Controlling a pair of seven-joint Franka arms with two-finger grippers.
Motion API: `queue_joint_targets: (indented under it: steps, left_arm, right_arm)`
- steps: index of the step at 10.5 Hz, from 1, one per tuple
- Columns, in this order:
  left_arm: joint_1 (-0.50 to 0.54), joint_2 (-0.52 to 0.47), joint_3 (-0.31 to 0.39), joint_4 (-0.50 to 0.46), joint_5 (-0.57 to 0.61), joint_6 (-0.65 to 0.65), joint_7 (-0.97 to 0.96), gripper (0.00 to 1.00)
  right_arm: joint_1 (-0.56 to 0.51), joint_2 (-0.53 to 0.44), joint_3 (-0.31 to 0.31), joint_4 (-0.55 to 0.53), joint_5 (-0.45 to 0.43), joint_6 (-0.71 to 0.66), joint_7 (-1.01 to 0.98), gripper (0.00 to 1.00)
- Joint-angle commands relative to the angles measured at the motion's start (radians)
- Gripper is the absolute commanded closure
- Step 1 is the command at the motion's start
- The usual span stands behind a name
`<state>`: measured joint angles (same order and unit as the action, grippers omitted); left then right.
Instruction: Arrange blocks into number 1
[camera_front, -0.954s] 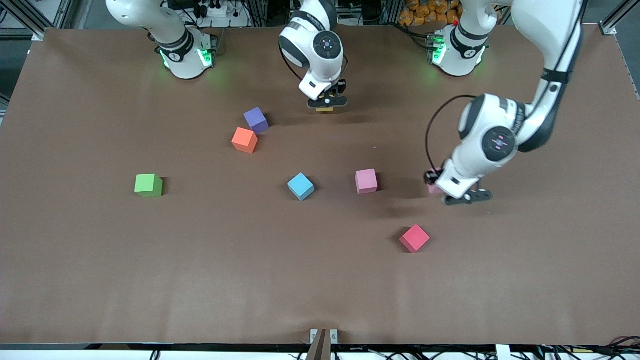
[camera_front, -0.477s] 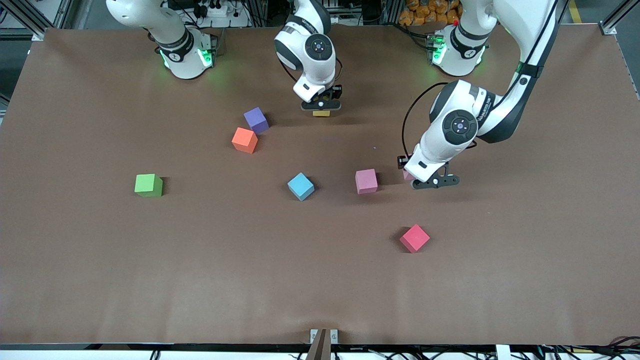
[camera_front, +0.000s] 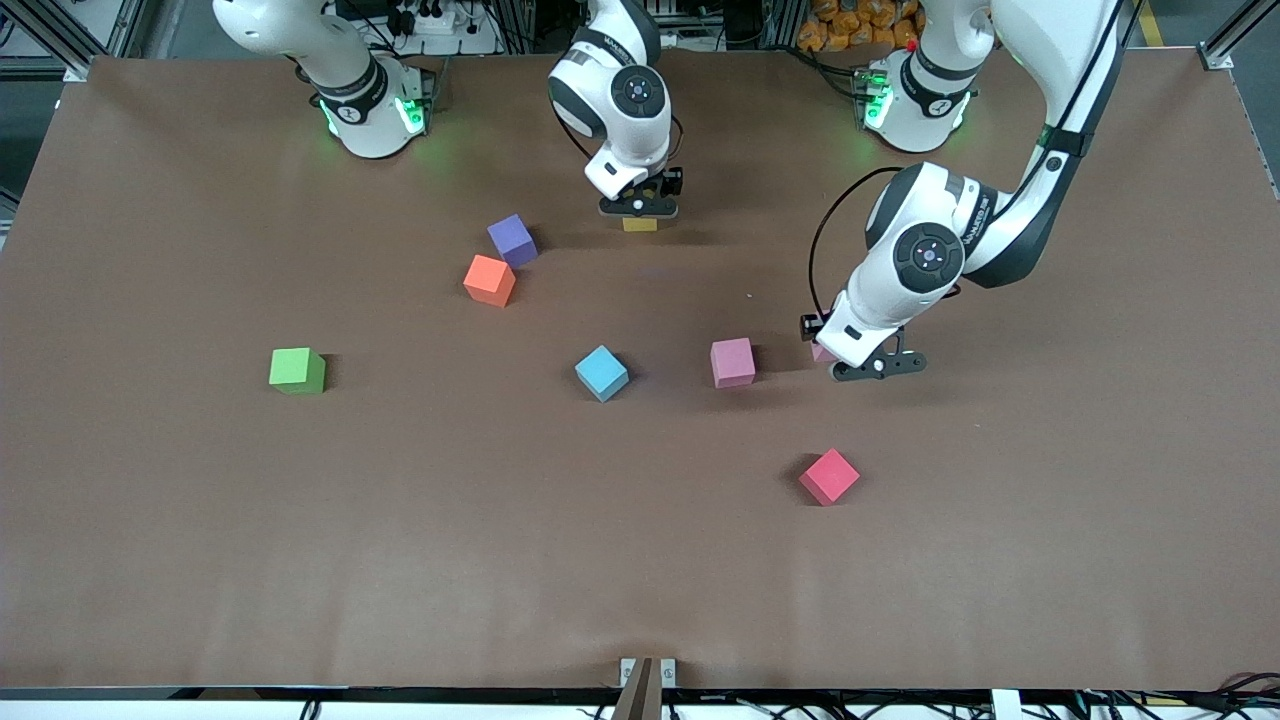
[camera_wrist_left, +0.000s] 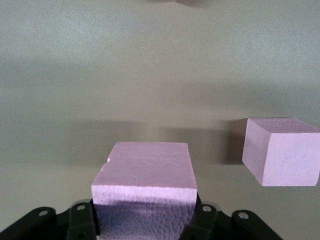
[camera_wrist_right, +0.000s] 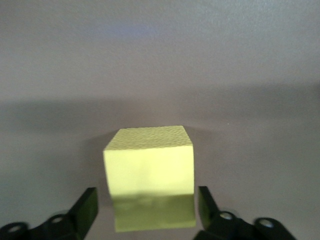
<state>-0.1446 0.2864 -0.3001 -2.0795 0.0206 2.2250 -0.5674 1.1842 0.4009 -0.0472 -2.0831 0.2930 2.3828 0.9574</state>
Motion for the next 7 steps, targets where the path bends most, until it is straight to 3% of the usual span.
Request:
queue_joint_targets:
  steps: [1,3,7]
  left_arm:
    - [0.008,-0.024,-0.008,-0.019,0.025,0.008,-0.014,1.00]
    - [-0.003,-0.026,-0.010,-0.019,0.024,0.008,-0.026,1.00]
    - [-0.059,-0.019,-0.126,-0.004,0.025,0.008,-0.236,1.00]
  right_arm:
    - [-0.032,-0.121,-0.008,-0.023,-0.003,-0.081,-0.015,0.00]
    - [-0.121,-0.212,-0.008,-0.023,-0.003,-0.213,-0.109,0.00]
    - [-0.384,-0.321,-0.013,-0.019,-0.034,-0.428,-0.398,0.00]
